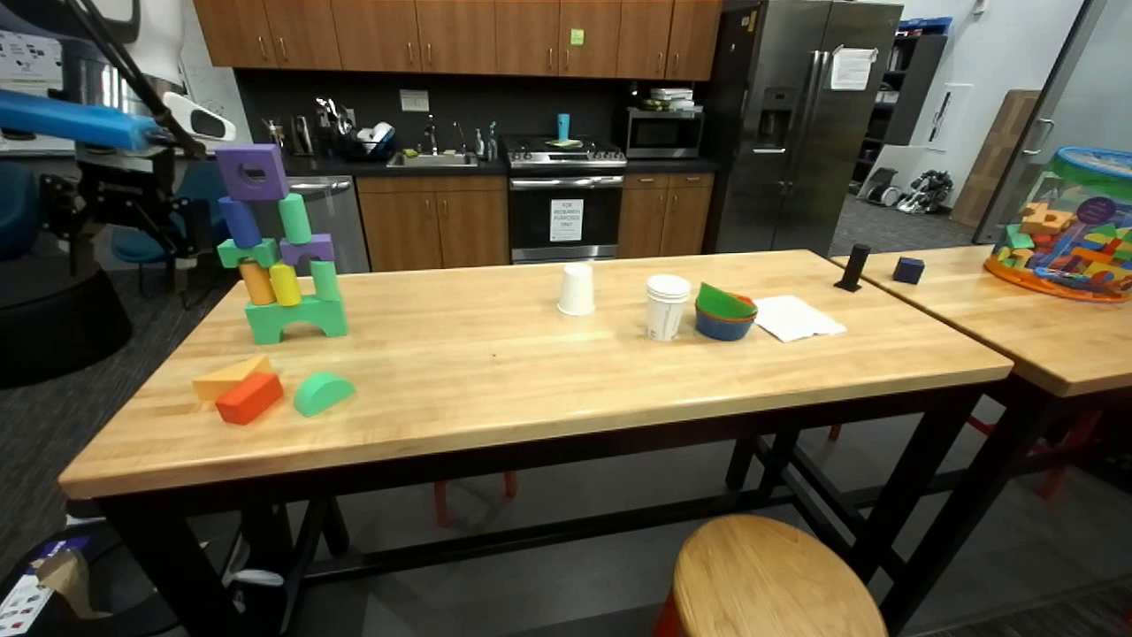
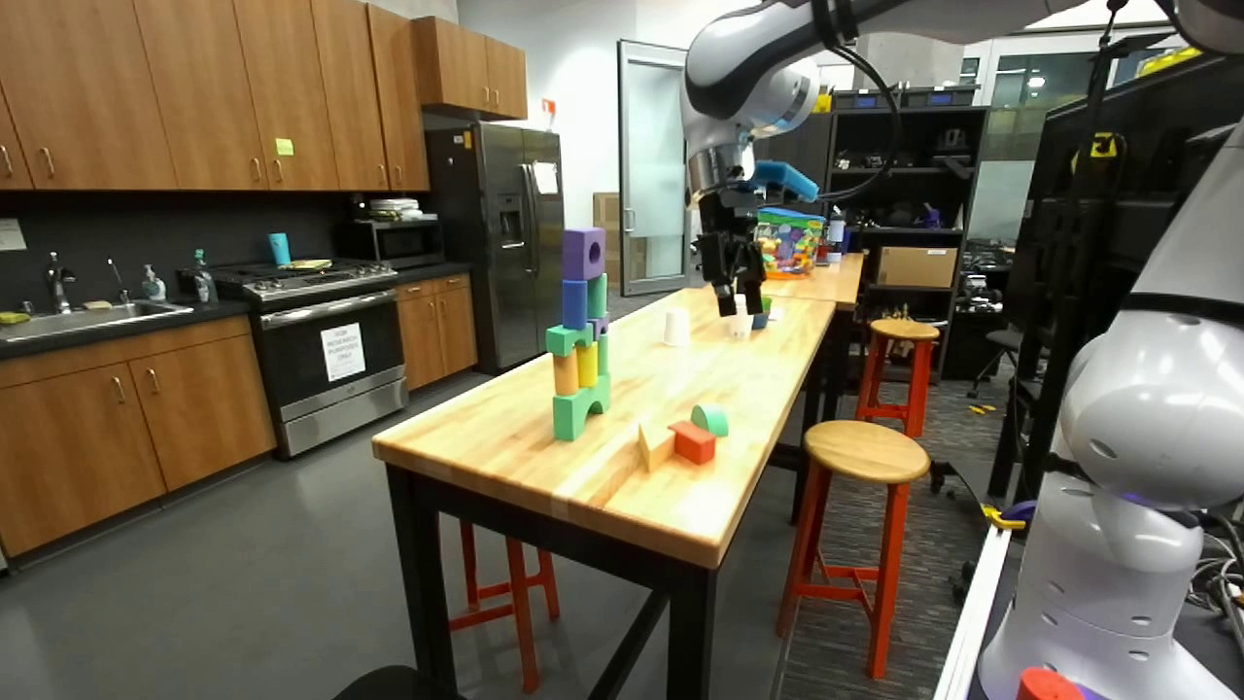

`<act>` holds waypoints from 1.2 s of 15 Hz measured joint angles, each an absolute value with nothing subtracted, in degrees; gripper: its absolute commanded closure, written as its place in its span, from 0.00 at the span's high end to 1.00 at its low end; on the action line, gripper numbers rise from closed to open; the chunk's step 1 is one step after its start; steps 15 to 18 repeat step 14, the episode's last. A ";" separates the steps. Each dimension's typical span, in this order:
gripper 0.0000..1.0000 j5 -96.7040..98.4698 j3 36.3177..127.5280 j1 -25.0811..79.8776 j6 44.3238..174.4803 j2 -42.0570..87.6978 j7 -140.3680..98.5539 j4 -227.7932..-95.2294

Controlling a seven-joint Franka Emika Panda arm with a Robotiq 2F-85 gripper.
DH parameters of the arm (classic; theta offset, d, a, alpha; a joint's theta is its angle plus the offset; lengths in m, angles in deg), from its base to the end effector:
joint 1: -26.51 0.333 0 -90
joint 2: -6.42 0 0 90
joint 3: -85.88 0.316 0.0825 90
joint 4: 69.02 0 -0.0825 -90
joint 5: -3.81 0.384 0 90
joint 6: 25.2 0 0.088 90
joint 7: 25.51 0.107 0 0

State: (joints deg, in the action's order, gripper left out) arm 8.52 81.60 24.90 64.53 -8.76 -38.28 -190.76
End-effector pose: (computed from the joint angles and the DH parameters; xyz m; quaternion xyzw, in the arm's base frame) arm 0.4403 -0.0387 0.5015 -0.9863 -0.0562 0.1366 0.0733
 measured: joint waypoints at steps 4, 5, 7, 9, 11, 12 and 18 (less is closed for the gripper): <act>1.00 8.01 81.68 24.90 75.13 -9.27 -36.66 -192.79; 1.00 7.43 81.78 24.90 78.08 -9.43 -35.86 -193.71; 1.00 6.58 82.00 24.90 80.99 -9.51 -34.94 -195.13; 1.00 6.58 82.00 24.90 80.94 -9.44 -34.95 -195.11; 1.00 6.58 81.95 24.90 80.94 -9.46 -34.95 -195.08; 1.00 6.58 81.95 24.90 80.93 -9.45 -34.95 -195.08; 1.00 6.58 81.95 24.90 80.93 -9.45 -34.96 -195.08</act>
